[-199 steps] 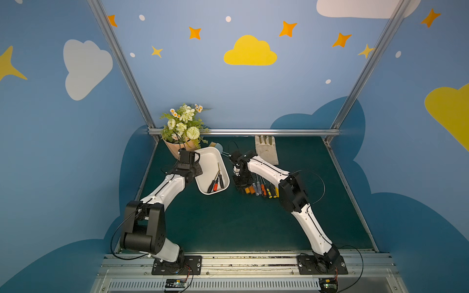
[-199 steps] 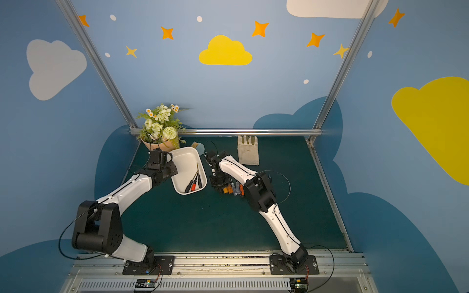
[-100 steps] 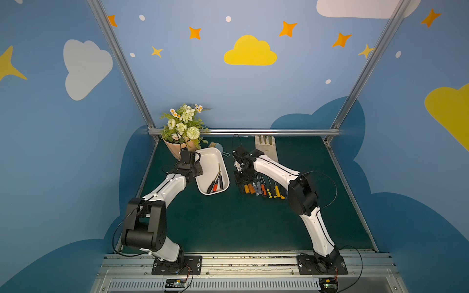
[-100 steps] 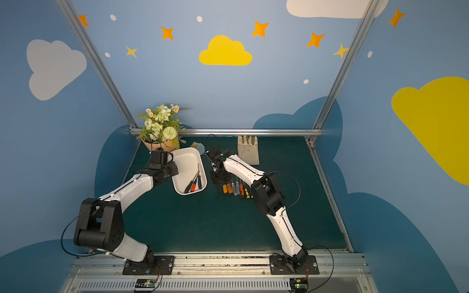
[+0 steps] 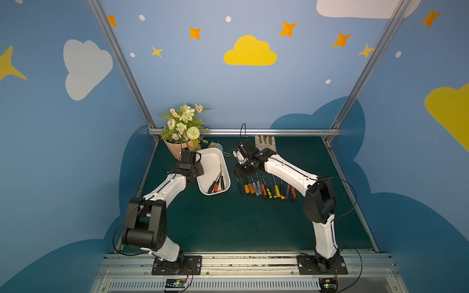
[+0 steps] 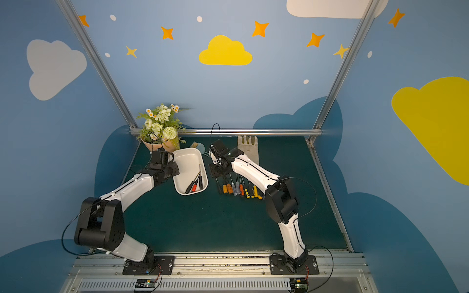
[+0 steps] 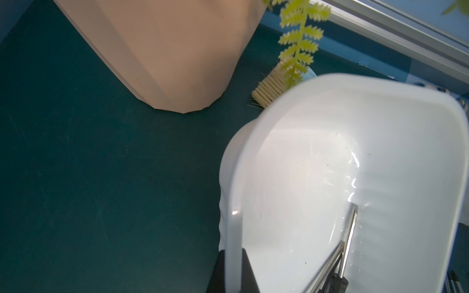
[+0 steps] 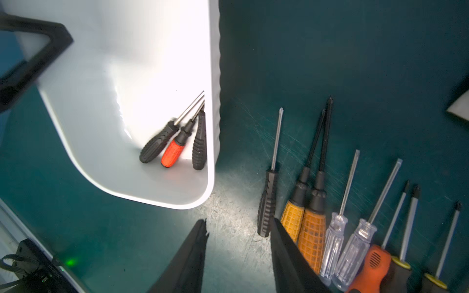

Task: Take out the screwdriver from the storage box
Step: Pick up the screwdriver from the storage box.

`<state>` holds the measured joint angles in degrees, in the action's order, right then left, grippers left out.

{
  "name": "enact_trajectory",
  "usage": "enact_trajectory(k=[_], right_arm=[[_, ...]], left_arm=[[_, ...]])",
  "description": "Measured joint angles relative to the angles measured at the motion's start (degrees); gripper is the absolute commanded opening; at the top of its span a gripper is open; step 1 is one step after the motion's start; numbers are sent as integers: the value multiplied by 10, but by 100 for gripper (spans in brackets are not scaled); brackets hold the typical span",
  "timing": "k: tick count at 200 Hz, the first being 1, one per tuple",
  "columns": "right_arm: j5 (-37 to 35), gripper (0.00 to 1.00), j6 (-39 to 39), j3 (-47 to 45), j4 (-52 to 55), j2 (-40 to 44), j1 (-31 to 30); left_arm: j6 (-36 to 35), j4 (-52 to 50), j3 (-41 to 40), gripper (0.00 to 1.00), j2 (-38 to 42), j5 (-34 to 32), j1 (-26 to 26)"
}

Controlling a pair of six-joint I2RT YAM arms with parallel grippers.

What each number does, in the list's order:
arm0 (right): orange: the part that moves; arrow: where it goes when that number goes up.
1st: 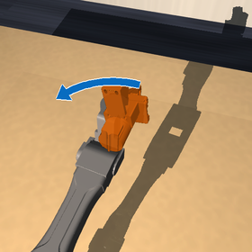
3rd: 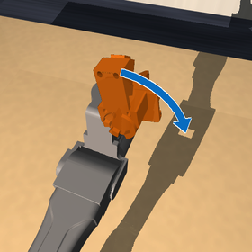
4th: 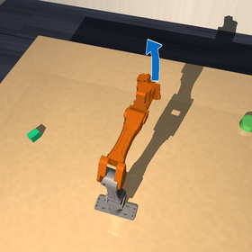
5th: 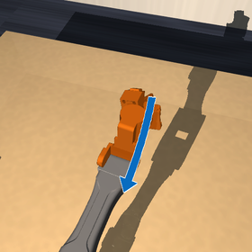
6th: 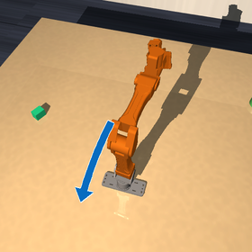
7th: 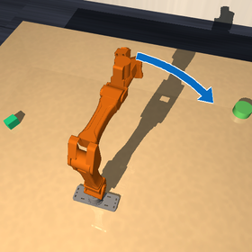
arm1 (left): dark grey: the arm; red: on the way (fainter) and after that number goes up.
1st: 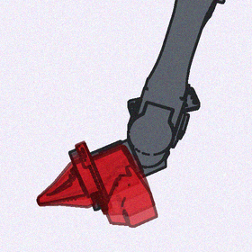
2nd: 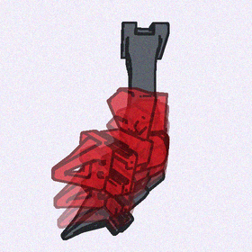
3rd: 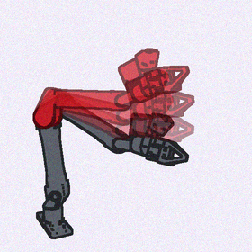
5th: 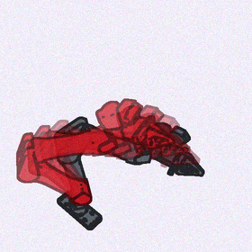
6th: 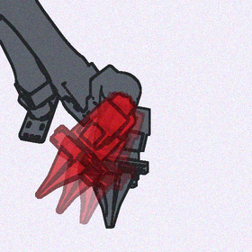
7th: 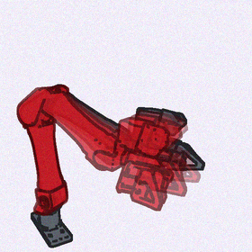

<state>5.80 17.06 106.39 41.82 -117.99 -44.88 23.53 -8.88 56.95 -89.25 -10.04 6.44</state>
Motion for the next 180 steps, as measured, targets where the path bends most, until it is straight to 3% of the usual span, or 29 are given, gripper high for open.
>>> enact_trajectory(k=[71, 110, 180], right_arm=[[24, 44, -26, -1, -21, 3, -40], [33, 39, -23, 35, -9, -19, -56], [76, 36, 54, 62, 9, -102, -69]], left_arm=[[0, 0, 0, 2, 0, 2, 11], [1, 0, 0, 2, 0, 2, 27], [5, -1, 0, 2, 5, 4, 32]])
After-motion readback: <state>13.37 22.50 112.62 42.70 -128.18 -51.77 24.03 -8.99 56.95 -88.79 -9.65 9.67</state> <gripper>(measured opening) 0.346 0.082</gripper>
